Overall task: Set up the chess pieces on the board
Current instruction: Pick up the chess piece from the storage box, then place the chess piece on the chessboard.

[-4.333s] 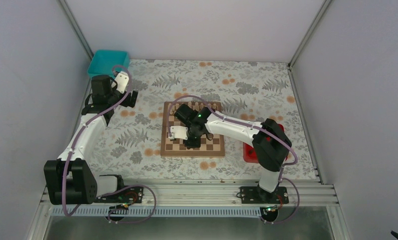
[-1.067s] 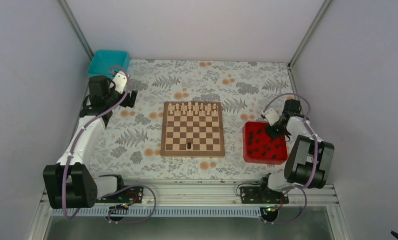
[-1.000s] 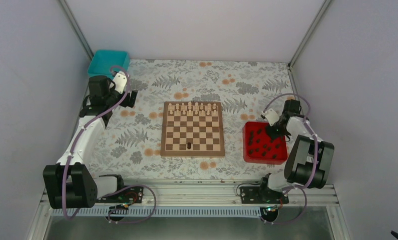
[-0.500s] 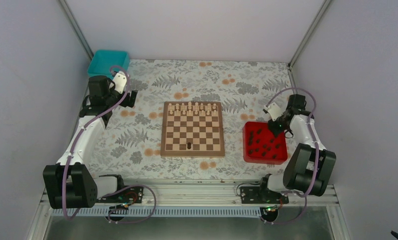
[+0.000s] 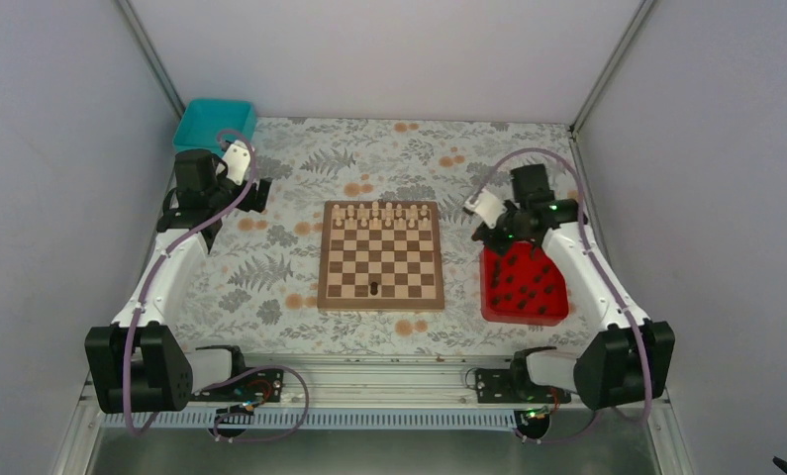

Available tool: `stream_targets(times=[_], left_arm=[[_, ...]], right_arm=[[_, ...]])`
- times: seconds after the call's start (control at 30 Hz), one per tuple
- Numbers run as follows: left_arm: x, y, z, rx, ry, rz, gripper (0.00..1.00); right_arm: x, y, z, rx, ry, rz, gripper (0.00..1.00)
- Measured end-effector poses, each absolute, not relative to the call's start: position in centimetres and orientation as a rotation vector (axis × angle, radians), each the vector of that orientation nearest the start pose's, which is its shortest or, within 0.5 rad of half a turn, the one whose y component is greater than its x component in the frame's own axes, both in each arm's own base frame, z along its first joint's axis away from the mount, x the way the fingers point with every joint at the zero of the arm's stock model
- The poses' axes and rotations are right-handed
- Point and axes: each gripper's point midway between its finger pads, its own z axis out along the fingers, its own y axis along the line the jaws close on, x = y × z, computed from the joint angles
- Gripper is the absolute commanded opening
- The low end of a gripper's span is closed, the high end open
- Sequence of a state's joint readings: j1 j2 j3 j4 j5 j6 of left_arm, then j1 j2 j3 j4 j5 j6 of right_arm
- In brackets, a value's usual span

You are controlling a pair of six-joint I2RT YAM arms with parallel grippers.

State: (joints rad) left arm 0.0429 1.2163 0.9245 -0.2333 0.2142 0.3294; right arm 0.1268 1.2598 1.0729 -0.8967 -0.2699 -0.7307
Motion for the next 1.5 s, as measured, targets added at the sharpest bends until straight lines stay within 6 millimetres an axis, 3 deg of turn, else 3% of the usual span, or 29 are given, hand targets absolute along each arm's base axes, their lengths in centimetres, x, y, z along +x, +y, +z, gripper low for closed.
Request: stream_targets(times=[0.13,0.37,0.53,0.83,1.2,1.5], left_arm=[[39.1,-2.0,22.7,0.424,2.039,0.003,1.0],[39.1,-2.0,22.7,0.424,2.039,0.003,1.0],[39.1,-1.9,22.7,0.422,2.04,0.006,1.0],[39.1,-1.9,22.6,0.42,2.041,0.008,1.0],[39.3,-1.7,22.8,0.416,2.032,0.018,1.0],[39.3,-1.5,22.9,0.409,2.032,0.023,1.0]], right_arm=[[27.9,13.1,15.9,-1.292,2.292,0.234,0.13],[25.3,19.6,13.1,-1.5,2.272,0.336,0.14],[23.3,22.7,10.8,-1.637,2.265,0.379,0.14],[21.1,24.9,7.9,-1.793,2.275,0.399,0.14],[21.0,26.7,7.7,-1.85,2.238,0.383,0.14],[21.1,26.6,6.9,-1.865,2.253,0.355,0.16]])
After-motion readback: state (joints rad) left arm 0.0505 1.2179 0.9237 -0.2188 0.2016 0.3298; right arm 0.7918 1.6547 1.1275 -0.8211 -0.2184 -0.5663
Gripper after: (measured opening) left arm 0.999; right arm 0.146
